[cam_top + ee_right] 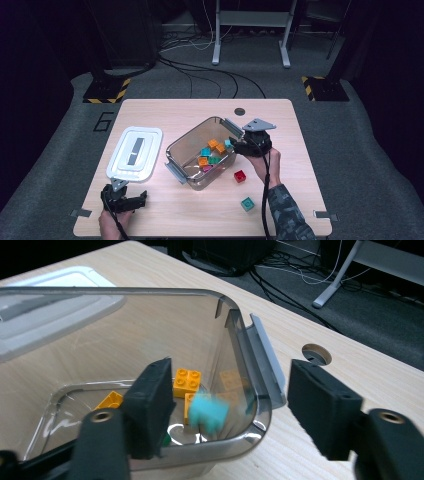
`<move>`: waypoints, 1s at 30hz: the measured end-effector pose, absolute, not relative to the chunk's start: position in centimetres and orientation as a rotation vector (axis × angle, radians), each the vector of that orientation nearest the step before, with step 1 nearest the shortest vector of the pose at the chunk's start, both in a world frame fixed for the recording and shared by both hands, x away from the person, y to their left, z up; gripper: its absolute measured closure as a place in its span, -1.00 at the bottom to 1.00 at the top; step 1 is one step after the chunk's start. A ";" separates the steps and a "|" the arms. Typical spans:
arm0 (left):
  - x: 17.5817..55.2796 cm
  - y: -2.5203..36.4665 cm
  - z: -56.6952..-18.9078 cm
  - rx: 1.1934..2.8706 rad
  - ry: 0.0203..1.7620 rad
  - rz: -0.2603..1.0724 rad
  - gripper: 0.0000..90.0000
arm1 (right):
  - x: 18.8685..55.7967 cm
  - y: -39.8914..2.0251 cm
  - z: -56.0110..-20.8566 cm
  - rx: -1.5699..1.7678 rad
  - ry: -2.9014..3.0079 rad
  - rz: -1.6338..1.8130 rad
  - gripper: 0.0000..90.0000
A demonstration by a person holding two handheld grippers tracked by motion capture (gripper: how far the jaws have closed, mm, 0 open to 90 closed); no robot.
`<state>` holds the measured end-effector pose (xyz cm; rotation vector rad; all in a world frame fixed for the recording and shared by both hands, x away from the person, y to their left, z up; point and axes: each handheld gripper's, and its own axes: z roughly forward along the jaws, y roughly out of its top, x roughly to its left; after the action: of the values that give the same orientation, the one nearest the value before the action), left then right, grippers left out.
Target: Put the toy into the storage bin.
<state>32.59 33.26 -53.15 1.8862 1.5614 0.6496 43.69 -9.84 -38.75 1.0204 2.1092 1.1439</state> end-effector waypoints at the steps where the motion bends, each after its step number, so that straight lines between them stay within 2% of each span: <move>1: 32.6 33.3 -53.2 1.886 1.562 0.649 -1.00 | 43.6 -10.0 -38.7 1.025 2.104 1.153 -0.39; 7: 32.6 33.3 -53.1 1.887 1.561 0.649 -1.00 | 42.4 -11.1 -39.2 1.033 2.105 1.169 -0.61; 30: 32.6 33.3 -53.1 1.886 1.562 0.648 -1.00 | 39.3 -13.1 -45.6 1.148 2.244 1.128 -0.94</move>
<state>32.59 33.25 -53.15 1.8861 1.5621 0.6484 39.34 -13.14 -45.63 1.1482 2.2437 1.1282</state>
